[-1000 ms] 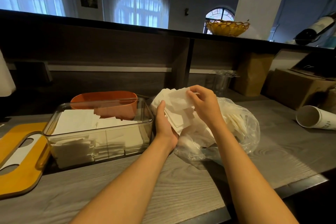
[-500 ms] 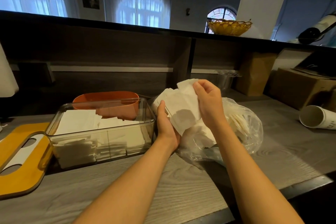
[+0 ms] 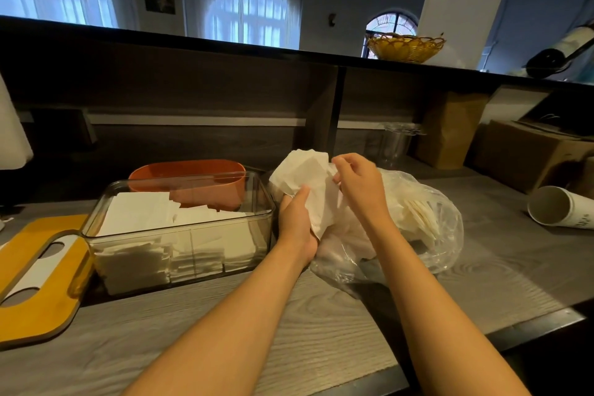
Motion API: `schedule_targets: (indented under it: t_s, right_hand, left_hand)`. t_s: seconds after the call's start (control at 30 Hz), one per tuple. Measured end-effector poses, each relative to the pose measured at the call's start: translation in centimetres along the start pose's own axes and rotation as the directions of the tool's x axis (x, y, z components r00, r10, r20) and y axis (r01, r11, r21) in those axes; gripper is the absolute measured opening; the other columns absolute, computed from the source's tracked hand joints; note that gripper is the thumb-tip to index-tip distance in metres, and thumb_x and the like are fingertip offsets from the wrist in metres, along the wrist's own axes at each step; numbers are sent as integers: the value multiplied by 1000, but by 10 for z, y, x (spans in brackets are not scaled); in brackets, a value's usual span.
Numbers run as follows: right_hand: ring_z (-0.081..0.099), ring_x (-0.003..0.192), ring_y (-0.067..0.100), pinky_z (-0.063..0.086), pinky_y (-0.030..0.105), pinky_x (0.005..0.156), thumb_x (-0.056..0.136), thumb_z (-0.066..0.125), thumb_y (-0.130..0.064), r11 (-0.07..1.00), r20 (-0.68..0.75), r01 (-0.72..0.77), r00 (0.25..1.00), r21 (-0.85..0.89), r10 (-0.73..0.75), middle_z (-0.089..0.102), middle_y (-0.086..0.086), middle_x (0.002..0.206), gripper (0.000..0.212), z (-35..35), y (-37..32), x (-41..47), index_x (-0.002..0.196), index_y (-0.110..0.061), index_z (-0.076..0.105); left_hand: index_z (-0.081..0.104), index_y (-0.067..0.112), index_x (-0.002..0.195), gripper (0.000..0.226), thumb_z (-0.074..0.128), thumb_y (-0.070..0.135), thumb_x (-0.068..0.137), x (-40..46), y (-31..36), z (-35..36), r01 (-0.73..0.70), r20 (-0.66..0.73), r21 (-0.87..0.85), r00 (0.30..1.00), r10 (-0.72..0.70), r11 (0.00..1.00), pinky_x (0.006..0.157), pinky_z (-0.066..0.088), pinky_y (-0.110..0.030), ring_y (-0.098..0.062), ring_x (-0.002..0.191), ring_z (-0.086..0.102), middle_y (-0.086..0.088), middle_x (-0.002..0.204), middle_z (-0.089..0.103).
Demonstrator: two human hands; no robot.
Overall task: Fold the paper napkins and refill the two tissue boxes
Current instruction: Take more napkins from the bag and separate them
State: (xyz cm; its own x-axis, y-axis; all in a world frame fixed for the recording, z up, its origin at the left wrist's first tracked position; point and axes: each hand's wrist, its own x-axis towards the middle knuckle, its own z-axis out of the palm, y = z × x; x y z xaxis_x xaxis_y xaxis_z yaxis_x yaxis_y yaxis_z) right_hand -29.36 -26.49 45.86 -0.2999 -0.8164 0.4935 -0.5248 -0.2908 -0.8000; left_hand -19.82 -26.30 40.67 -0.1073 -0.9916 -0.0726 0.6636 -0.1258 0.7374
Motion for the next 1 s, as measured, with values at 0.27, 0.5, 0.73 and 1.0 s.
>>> schedule_targets:
  t_s: [0.27,0.5,0.73,1.0]
  right_hand:
    - [59,87,10,46,17,68,89,72,-26,953,226,84,974,-292,-16,67,-1,108,34,1,-2,-6,122,-20,67]
    - [60,94,12,53,27,81,89,73,-27,927,195,188,972,-324,-129,68,-2,112,33,4,4,-4,121,-20,68]
    - [65,87,12,60,40,80,93,68,-29,979,17,107,994,-174,-106,74,-4,101,18,4,11,-1,107,-21,77]
    - [61,81,8,58,33,71,99,54,-21,996,-37,35,999,-83,-38,61,-12,90,8,1,8,0,102,-22,61]
  left_hand:
    - [60,33,119,23,47,42,103,1,-1,-1,6,-4,-23,1000,-6,1000,99,53,-54,-32,111,65,-11,118,70]
    - [67,25,114,40,38,51,104,-4,3,0,36,46,-139,999,-30,990,79,57,-41,-25,95,69,-6,96,78]
    - [66,23,121,45,39,52,102,-7,5,1,20,63,-155,998,-10,988,82,55,-41,-26,97,67,-10,106,74]
    - [62,18,104,24,41,11,97,-13,8,3,38,104,-155,994,-22,987,86,53,-41,-27,92,64,-11,99,69]
